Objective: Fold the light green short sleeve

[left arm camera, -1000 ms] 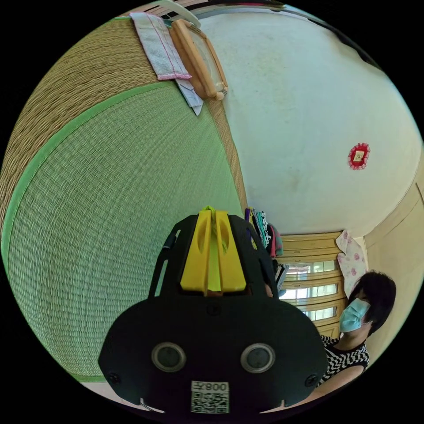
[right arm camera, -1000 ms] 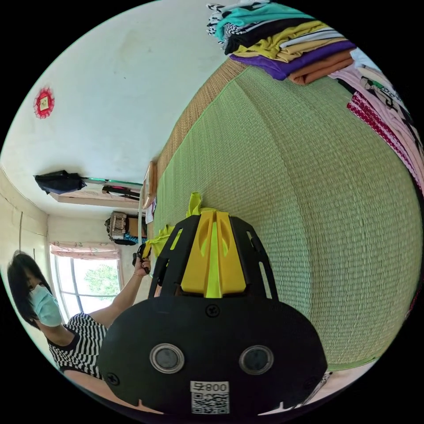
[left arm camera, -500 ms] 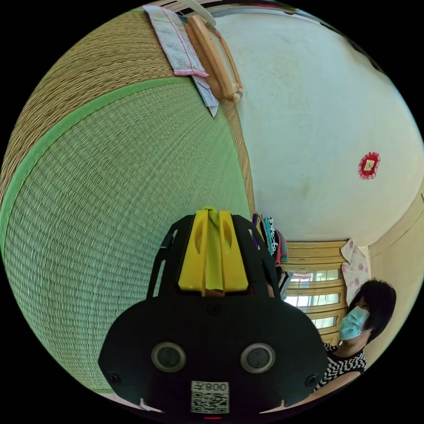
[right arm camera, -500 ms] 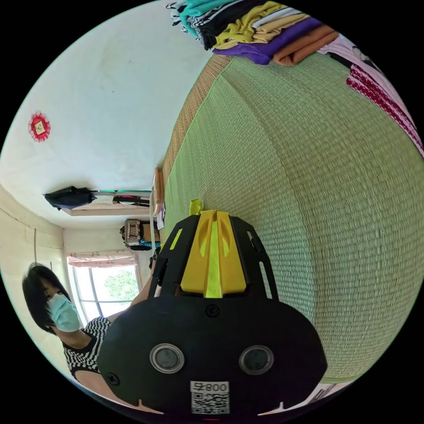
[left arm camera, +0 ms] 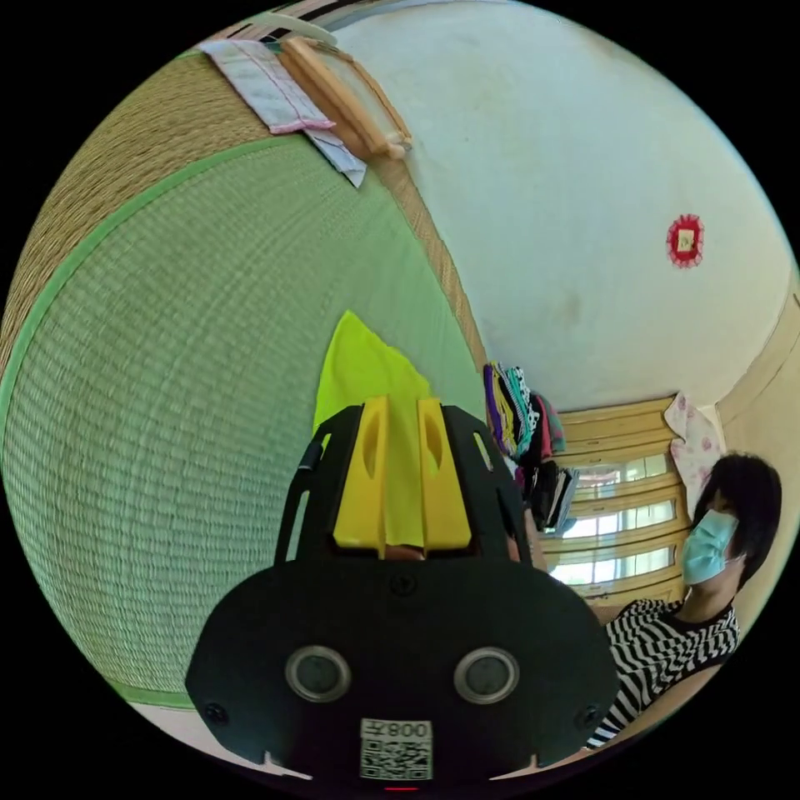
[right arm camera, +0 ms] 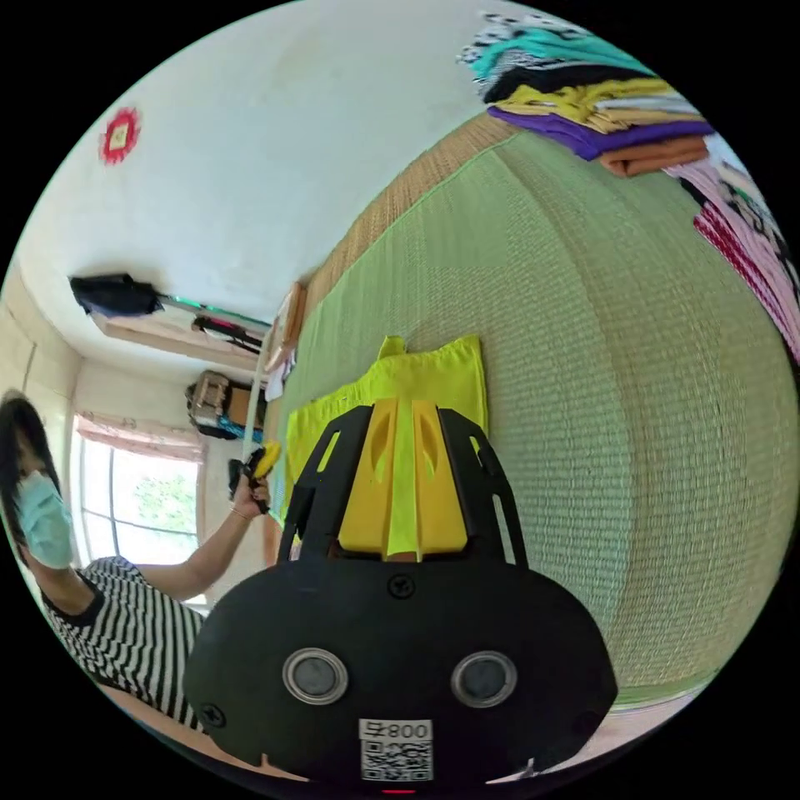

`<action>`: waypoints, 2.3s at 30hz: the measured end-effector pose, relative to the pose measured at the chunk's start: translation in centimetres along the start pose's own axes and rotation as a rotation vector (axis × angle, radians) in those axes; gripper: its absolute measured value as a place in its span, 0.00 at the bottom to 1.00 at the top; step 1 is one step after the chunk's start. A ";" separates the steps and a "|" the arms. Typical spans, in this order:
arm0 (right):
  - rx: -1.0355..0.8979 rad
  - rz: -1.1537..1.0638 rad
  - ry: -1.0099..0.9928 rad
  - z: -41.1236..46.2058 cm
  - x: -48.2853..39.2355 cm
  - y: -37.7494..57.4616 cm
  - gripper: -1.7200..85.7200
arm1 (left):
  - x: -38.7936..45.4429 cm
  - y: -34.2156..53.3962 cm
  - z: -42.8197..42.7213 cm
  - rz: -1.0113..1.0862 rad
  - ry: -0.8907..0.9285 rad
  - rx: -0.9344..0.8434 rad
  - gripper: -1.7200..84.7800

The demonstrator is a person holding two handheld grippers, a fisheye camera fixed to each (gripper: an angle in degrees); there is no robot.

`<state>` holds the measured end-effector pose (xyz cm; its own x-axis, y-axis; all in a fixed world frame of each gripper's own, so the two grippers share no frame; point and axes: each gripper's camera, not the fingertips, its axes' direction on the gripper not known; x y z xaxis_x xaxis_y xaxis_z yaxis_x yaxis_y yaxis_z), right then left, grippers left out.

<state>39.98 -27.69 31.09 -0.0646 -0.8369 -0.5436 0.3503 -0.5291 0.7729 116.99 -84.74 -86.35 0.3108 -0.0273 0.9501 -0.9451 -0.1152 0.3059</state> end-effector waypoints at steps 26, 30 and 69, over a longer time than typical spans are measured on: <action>-0.142 -0.191 0.307 4.3 -12.7 14.6 0.02 | 9.0 14.0 -7.8 0.093 -0.333 -0.158 0.11; -0.174 -0.160 0.316 4.0 -12.3 18.8 0.02 | 9.3 16.6 -8.9 0.067 -0.382 -0.177 0.09; -0.080 0.122 0.215 -3.1 1.4 28.6 0.06 | 30.1 27.2 -12.8 0.126 -0.511 -0.162 0.08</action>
<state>52.85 -43.53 51.43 0.1796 -0.8403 -0.5114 0.4165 -0.4060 0.8134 99.37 -75.97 -48.66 0.1659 -0.5140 0.8416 -0.9691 0.0731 0.2357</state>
